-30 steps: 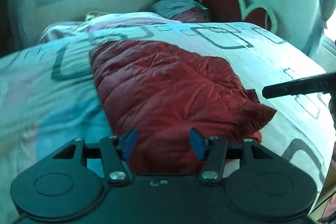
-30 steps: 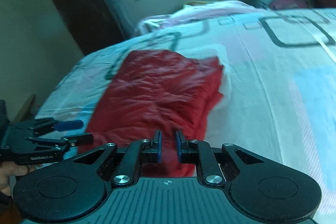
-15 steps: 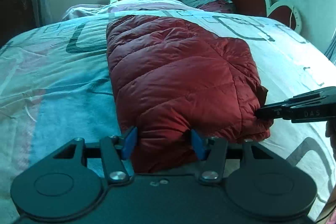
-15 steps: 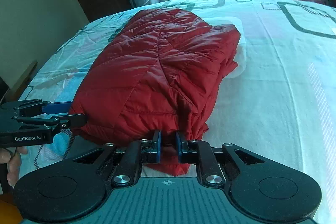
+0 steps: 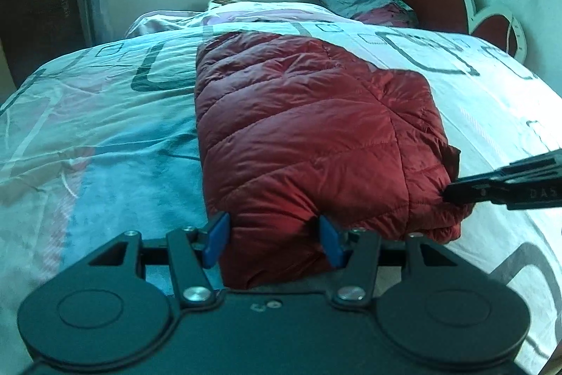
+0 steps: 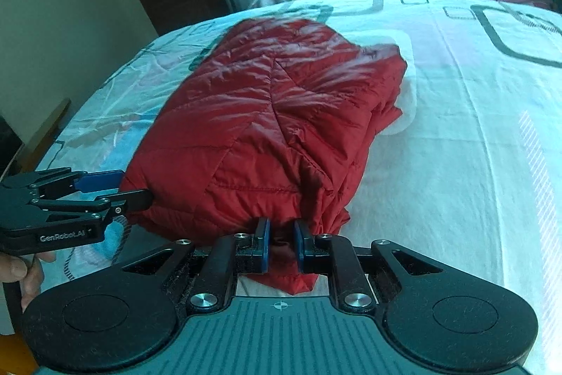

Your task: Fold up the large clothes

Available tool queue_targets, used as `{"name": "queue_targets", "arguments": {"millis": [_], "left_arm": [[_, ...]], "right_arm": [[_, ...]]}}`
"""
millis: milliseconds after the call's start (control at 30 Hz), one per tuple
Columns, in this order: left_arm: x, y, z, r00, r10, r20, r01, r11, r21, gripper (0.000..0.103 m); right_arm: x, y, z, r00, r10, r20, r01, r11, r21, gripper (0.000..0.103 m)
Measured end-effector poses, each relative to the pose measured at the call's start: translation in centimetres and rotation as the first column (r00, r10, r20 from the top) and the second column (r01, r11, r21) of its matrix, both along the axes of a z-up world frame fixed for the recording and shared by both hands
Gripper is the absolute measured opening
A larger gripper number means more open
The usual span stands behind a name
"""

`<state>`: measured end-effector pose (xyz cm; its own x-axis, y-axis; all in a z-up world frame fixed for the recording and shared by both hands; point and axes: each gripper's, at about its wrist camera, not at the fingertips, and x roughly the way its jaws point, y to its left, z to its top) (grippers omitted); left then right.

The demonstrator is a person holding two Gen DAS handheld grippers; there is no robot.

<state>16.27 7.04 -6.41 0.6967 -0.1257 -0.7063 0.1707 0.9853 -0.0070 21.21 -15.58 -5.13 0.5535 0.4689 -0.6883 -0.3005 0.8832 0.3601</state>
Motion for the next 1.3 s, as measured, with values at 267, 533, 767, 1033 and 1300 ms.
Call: {"name": "queue_targets", "arguments": {"millis": [267, 533, 767, 1033, 1300], "left_arm": [[-5.6, -2.7, 3.5, 0.987, 0.077, 0.144, -0.079, 0.997, 0.012, 0.103], [-13.1, -4.7, 7.5, 0.976, 0.126, 0.175, -0.117, 0.991, -0.063, 0.103], [-18.3, -5.8, 10.5, 0.963, 0.153, 0.223, -0.133, 0.986, -0.105, 0.103], [-23.2, -8.6, 11.8, 0.953, 0.145, 0.264, -0.126, 0.988, -0.088, 0.103], [-25.7, -9.8, 11.9, 0.951, 0.14, 0.274, -0.122, 0.989, -0.082, 0.103]], "right_arm": [[-4.7, -1.6, 3.5, 0.987, -0.069, 0.144, 0.083, 0.992, -0.09, 0.103], [-12.4, -4.0, 7.2, 0.959, -0.183, 0.215, 0.212, 0.97, -0.121, 0.103], [-18.7, -5.5, 10.0, 0.946, -0.205, 0.25, 0.244, 0.961, -0.133, 0.103], [-24.6, -7.0, 11.9, 0.915, -0.243, 0.32, 0.301, 0.943, -0.144, 0.103], [-28.1, -7.5, 12.5, 0.906, -0.254, 0.337, 0.307, 0.945, -0.111, 0.103]]}}
